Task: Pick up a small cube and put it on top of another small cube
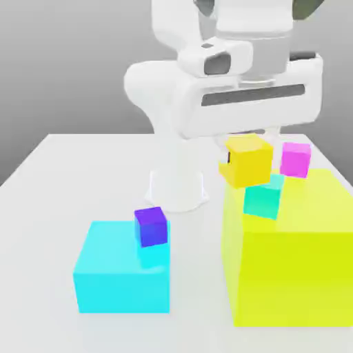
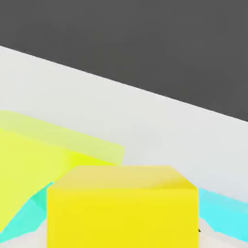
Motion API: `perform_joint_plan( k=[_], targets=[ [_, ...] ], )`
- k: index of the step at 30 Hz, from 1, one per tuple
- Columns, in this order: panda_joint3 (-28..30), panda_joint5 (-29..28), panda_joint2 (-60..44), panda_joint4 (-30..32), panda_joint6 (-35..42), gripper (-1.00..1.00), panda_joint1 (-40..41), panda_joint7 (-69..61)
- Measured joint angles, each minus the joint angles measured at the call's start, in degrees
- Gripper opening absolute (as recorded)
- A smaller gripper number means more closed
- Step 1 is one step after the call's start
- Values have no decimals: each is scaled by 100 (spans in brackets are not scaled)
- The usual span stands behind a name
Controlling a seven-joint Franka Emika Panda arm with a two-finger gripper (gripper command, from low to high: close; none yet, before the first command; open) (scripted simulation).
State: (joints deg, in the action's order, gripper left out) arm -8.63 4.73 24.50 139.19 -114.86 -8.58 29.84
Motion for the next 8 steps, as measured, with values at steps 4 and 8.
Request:
perform_joint_plan(
  k=[4, 8],
  targets=[
    [-124, 46, 38, 541, -506, -100, -184, -294],
    [-154, 57, -34, 691, -728, 100, -180, -307]
  ],
)
